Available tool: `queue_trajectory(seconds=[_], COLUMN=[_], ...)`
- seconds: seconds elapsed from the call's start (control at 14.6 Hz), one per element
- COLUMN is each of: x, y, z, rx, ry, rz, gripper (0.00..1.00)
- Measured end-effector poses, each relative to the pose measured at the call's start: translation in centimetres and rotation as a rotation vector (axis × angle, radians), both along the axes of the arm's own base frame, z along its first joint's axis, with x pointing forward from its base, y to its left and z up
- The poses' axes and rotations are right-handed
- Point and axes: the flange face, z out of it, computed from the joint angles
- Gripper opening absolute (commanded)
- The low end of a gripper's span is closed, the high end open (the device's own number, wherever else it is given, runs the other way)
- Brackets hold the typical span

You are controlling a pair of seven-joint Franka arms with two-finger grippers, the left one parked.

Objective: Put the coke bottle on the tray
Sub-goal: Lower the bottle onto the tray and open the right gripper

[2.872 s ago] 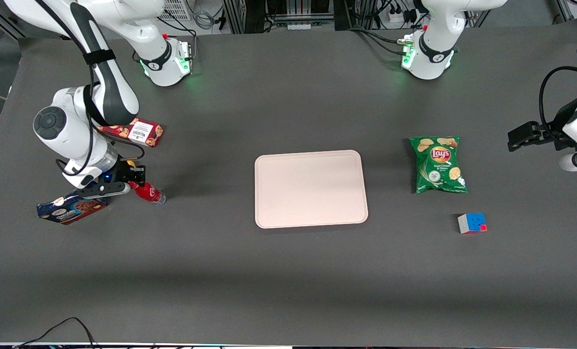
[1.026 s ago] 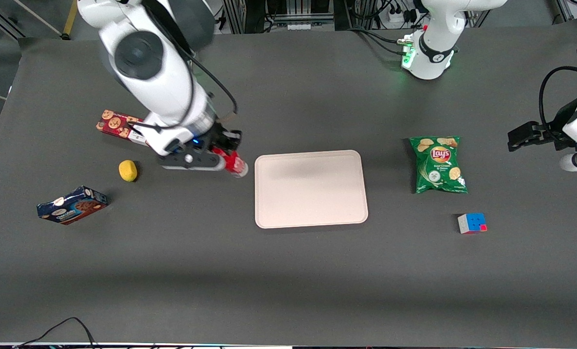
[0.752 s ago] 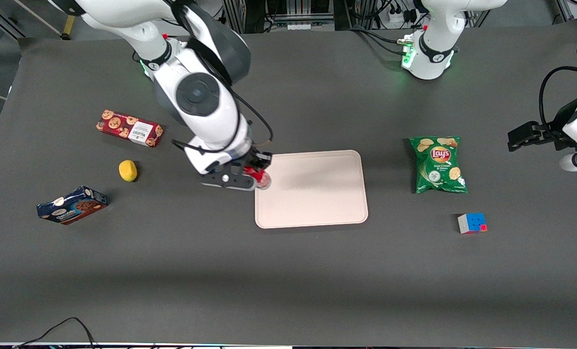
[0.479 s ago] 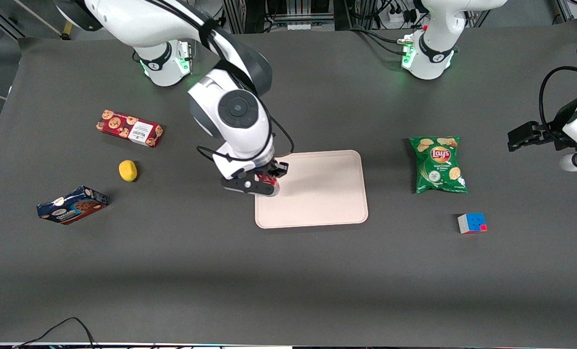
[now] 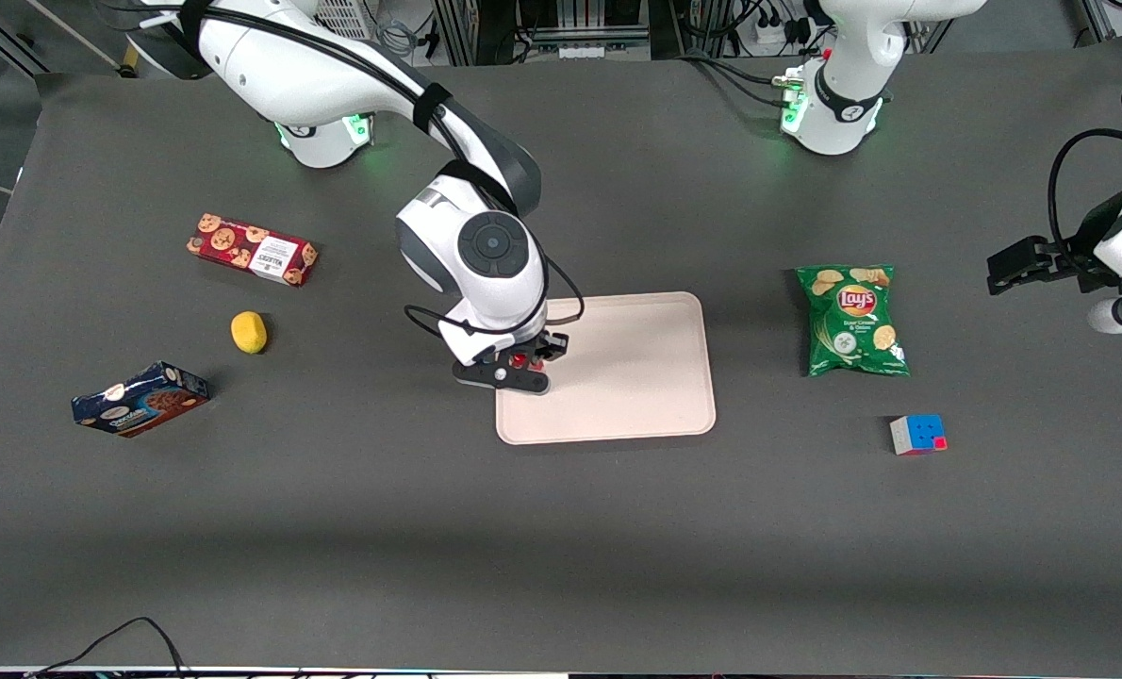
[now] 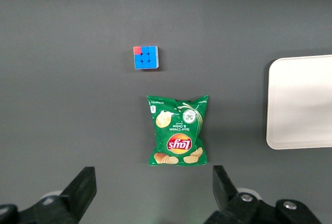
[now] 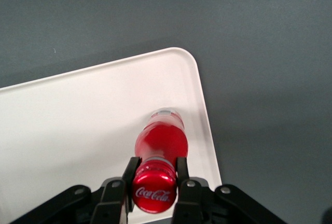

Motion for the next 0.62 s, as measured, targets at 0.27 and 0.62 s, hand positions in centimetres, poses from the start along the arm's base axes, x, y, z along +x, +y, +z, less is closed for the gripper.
queue_trajectory(seconds=[0.27, 0.62], x=[0.3, 0.4], y=[-0.4, -0.4], z=[-0.8, -1.4], rx=[-0.008, 0.004], ry=[-0.016, -0.026], rz=[0.004, -0.010], gripper=[0.29, 1.00])
